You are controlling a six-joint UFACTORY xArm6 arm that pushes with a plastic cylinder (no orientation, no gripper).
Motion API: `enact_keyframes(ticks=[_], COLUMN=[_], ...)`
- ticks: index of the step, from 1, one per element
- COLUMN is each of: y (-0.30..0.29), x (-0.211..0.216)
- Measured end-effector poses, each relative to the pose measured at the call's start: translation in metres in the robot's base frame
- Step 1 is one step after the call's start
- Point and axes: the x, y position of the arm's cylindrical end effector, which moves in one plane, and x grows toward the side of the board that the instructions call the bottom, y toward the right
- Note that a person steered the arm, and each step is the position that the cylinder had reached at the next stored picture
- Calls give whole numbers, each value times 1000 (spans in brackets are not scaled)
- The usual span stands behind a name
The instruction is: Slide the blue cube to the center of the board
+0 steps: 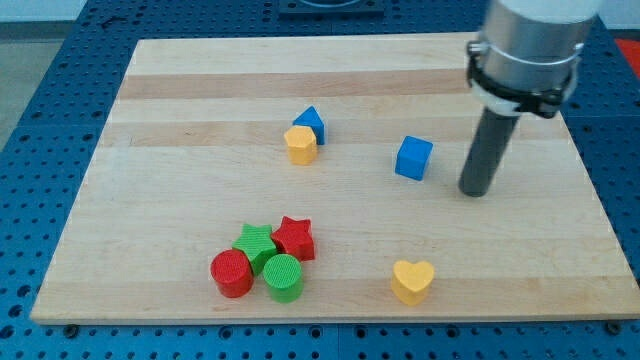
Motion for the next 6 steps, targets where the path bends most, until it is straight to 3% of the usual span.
enact_keyframes(ticks=[2, 5, 6], y=[-18, -111, -102], x=[-25, -28, -28])
